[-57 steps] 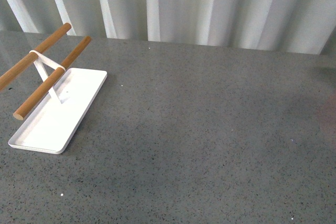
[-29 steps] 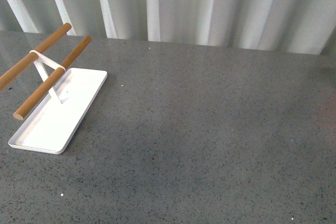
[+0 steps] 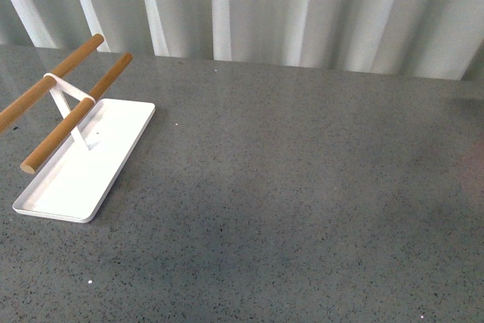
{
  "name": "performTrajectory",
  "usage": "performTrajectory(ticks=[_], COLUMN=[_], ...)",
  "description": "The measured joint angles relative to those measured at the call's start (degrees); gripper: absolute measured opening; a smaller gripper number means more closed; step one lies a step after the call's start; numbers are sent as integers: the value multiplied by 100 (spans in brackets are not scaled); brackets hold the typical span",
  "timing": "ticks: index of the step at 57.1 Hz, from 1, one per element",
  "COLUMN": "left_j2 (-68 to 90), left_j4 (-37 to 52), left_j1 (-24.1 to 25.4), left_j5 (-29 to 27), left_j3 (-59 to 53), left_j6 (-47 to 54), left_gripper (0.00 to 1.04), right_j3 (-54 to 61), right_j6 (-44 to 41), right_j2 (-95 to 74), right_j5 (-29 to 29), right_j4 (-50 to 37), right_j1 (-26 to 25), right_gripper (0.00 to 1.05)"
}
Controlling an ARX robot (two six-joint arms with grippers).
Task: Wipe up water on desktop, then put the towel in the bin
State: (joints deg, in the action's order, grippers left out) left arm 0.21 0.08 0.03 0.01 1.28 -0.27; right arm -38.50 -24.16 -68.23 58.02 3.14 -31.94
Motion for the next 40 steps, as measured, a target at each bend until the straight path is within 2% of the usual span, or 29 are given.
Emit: performTrajectory(ticks=[6, 10, 13, 15, 18, 21, 27, 40], left_j2=[0, 2, 0, -2, 0, 0, -2, -2], left_j4=[0, 0, 0, 0, 0, 0, 0, -2], left_j1=[0, 0, 0, 0, 0, 0, 0, 0], left_j5=[0, 0, 0, 2, 4, 0, 0, 2], left_j3=[0, 0, 0, 0, 0, 0, 0, 0], left_j6=[0, 0, 0, 0, 0, -2, -2, -2], left_gripper=[98, 98, 98, 98, 98, 98, 98, 98], right_j3=[199, 271, 743, 1279, 1860, 2253, 2599, 3106], right_j6=[-579, -850, -481, 26, 807, 1342, 1989, 2284], right_j2=[345, 442, 656, 861, 1080, 1311, 1825, 2546], right_j5=[520, 560, -483, -1567, -2546, -3220, -3882, -4437], right_j4=[496, 686, -442, -1631, -2841, -3650, -4046, -3773], right_j1=[20, 24, 223, 428, 651, 850, 1198, 1792], right_gripper=[98, 98, 91, 84, 75, 66, 48, 10])
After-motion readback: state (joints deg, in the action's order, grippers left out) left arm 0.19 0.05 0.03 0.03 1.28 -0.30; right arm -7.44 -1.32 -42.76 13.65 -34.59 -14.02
